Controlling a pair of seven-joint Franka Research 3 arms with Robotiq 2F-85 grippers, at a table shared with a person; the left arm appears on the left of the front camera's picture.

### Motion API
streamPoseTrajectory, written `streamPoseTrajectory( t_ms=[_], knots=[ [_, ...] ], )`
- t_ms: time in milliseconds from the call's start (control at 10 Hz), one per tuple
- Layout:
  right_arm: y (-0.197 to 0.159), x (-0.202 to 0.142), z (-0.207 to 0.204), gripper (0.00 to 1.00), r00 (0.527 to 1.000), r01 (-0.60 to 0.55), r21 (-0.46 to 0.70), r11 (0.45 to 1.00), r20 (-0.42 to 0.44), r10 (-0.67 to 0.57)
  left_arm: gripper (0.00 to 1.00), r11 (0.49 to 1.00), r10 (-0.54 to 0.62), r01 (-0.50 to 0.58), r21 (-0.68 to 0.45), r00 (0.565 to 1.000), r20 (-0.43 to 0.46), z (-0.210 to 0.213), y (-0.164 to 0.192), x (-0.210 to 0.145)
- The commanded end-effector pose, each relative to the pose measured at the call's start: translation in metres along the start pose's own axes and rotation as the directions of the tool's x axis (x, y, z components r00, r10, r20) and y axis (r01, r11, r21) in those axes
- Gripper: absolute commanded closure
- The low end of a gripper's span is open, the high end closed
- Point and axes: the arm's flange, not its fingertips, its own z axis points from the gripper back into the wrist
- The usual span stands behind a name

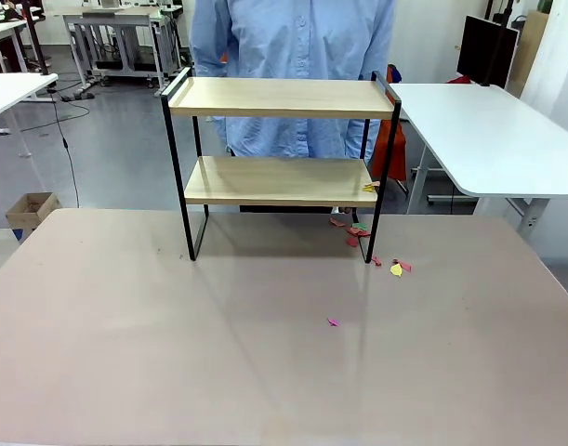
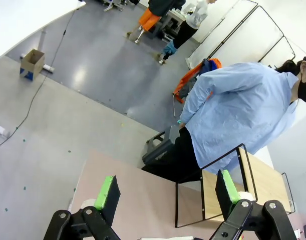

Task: Clean the shelf.
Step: Hand the Duster back to the human.

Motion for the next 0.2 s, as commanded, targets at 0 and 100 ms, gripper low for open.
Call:
streamPoseTrajectory(
  t_ms=[0,100],
  knots=[
    [0.0027,0.0014,-0.0012,0.0,1.0,-0.009,0.005,1.0,0.0,0.009,0.0,1.0,0.01,-0.01,0.012,1.0,-0.001,0.0022,-0.0004,-0.0018],
    [0.0027,0.0014,-0.0012,0.0,1.0,-0.009,0.005,1.0,0.0,0.009,0.0,1.0,0.01,-0.01,0.012,1.0,-0.001,0.0022,-0.0004,-0.0018]
  ],
)
